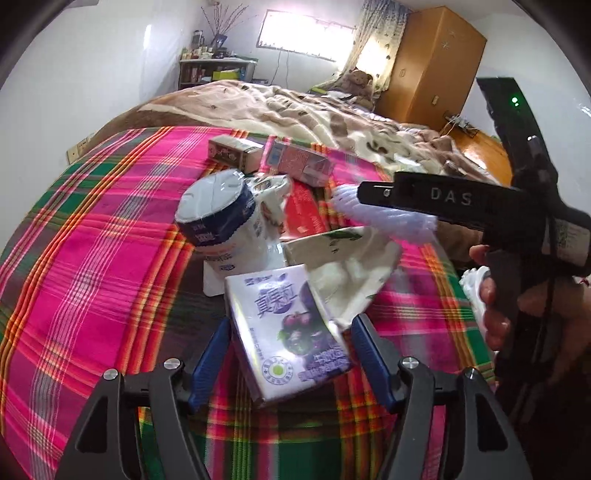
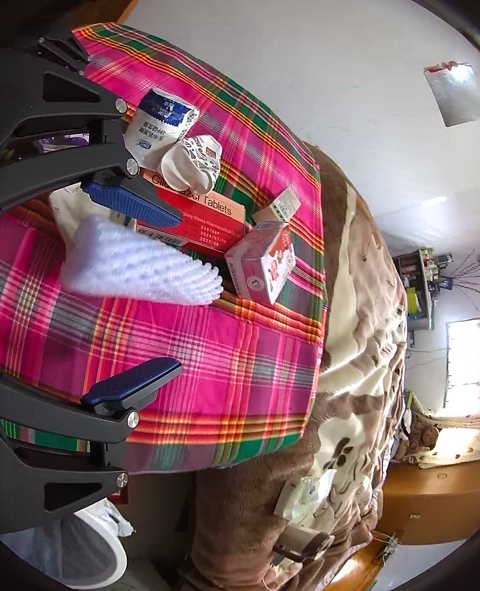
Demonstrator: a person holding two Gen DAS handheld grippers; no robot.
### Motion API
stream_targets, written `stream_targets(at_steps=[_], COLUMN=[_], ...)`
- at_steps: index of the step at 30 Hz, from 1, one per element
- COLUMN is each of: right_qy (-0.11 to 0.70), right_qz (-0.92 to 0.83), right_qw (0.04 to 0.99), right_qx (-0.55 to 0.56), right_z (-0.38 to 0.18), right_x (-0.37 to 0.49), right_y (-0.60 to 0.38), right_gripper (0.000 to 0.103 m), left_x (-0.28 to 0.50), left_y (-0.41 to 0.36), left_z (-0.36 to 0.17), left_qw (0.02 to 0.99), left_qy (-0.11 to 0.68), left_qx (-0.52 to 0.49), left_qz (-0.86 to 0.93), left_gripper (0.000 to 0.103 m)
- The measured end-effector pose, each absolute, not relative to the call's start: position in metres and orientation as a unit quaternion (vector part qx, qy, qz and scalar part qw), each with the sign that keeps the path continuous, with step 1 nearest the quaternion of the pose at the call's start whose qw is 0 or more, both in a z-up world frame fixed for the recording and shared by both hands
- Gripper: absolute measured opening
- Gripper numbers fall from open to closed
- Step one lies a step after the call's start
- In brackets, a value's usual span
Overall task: Collect trash
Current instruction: 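Grasp the purple juice carton with left gripper while right grasps foam sleeve, then carry the carton and foam sleeve toward the bin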
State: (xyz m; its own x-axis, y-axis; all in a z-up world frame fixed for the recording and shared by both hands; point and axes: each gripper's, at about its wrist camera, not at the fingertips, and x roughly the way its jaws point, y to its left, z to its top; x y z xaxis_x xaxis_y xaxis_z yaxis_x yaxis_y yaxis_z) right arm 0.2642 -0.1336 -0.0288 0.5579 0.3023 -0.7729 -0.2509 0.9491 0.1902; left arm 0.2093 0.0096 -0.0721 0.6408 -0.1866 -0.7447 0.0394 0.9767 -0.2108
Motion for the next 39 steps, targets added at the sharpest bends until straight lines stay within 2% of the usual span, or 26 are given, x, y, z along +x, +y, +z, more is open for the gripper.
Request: stream_targets(at_steps=[2, 6, 10, 11, 22, 23, 24, 26, 27, 29, 32, 33, 35, 36, 37, 39], right_qy=[0.454, 0.457, 0.455, 0.456, 0.468, 0.469, 0.469, 0.475, 0.480, 0.486, 0.490, 0.489, 0.490, 0.490, 0.489, 0.483], right_qz=[0.155, 0.151, 0.144, 0.145, 0.156, 0.156, 0.156, 0.160, 0.171, 0.187, 0.183, 0.185, 0.188, 0.185, 0.183, 0.180], right_qw=[0.877, 0.876, 0.878, 0.877, 0.869, 0.869, 0.869, 0.864, 0.859, 0.852, 0.851, 0.851, 0.850, 0.850, 0.851, 0.856], right_qx=[0.034, 0.038, 0.040, 0.039, 0.035, 0.033, 0.033, 0.041, 0.050, 0.057, 0.045, 0.046, 0.054, 0.053, 0.052, 0.042], right_z=[-0.032, -0.035, -0.035, -0.036, -0.045, -0.045, -0.046, -0.049, -0.051, -0.056, -0.061, -0.061, -0.062, -0.062, -0.062, -0.060], right_x=[0.267, 0.266, 0.265, 0.264, 0.257, 0.255, 0.254, 0.253, 0.252, 0.250, 0.247, 0.246, 0.246, 0.245, 0.244, 0.240], right_y=[-0.135, -0.137, -0.138, -0.138, -0.149, -0.149, -0.151, -0.153, -0.153, -0.153, -0.151, -0.151, -0.151, -0.152, -0.152, -0.150], right_gripper=[0.061, 0.051, 0.025, 0.024, 0.025, 0.028, 0.034, 0.053, 0.054, 0.054, 0.053, 0.053, 0.044, 0.034, 0.030, 0.026], left_x=[0.210, 0.209, 0.211, 0.211, 0.223, 0.223, 0.224, 0.224, 0.224, 0.223, 0.222, 0.221, 0.219, 0.219, 0.218, 0.215], left_y=[0.013, 0.022, 0.032, 0.035, 0.038, 0.038, 0.038, 0.037, 0.038, 0.039, 0.039, 0.039, 0.040, 0.041, 0.042, 0.043], left_z=[-0.073, -0.073, -0.077, -0.078, -0.080, -0.082, -0.083, -0.085, -0.085, -0.085, -0.083, -0.082, -0.081, -0.081, -0.081, -0.079], left_qw=[0.901, 0.901, 0.900, 0.899, 0.894, 0.893, 0.891, 0.891, 0.891, 0.893, 0.894, 0.894, 0.895, 0.895, 0.896, 0.897], left_qy=[0.421, 0.423, 0.428, 0.429, 0.441, 0.443, 0.446, 0.446, 0.446, 0.442, 0.440, 0.439, 0.436, 0.436, 0.434, 0.431], left_qx=[-0.087, -0.083, -0.081, -0.083, -0.074, -0.073, -0.074, -0.074, -0.077, -0.080, -0.082, -0.082, -0.084, -0.084, -0.085, -0.085], left_qz=[-0.053, -0.041, -0.030, -0.028, -0.024, -0.024, -0.025, -0.027, -0.028, -0.031, -0.038, -0.037, -0.037, -0.037, -0.036, -0.037], left_gripper=[0.067, 0.067, 0.067, 0.067, 0.067, 0.067, 0.067, 0.067, 0.067, 0.067, 0.057, 0.057, 0.057, 0.057, 0.057, 0.057])
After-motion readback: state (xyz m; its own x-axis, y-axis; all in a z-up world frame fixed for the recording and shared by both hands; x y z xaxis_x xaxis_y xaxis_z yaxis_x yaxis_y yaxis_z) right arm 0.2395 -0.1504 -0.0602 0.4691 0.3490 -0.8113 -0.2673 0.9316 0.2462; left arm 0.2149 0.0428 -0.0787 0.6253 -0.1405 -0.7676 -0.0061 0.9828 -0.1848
